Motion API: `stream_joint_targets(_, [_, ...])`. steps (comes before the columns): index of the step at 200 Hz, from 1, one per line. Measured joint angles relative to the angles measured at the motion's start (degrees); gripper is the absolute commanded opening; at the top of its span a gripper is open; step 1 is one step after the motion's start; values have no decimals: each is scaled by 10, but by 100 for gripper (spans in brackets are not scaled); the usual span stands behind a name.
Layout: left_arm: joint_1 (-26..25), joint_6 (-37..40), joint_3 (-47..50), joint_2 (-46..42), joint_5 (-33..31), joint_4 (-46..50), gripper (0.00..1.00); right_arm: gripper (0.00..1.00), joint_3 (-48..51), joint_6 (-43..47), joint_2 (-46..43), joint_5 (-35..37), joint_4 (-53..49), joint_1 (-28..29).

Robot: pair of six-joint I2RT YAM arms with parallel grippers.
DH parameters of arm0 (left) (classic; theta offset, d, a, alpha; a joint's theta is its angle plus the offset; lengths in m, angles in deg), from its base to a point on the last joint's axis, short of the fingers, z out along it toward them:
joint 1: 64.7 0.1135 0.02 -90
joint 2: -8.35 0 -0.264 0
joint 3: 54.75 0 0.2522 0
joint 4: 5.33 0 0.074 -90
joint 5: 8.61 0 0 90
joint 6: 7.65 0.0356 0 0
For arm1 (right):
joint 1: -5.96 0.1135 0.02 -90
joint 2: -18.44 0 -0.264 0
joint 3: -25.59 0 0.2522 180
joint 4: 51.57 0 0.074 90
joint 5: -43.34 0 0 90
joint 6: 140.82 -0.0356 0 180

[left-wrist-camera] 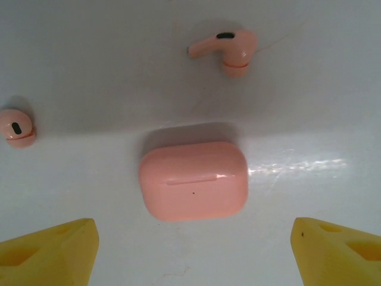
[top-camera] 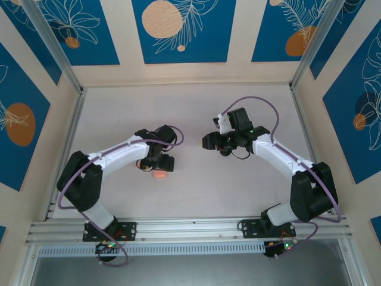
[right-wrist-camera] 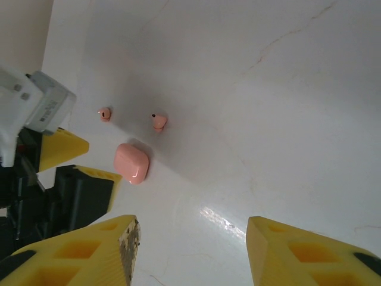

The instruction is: Insert the wireless bluetooth earbuds into the charging case

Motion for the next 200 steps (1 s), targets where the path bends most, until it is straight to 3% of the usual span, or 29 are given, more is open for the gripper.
stream_joint_targets(100, [0,-1,-45,91,0,17,83,52,0,7,23,-1,8,0])
stream_joint_targets(200, [2,-10,-38,113,5,24,80,48,-8,22,30,-2,-5,-2])
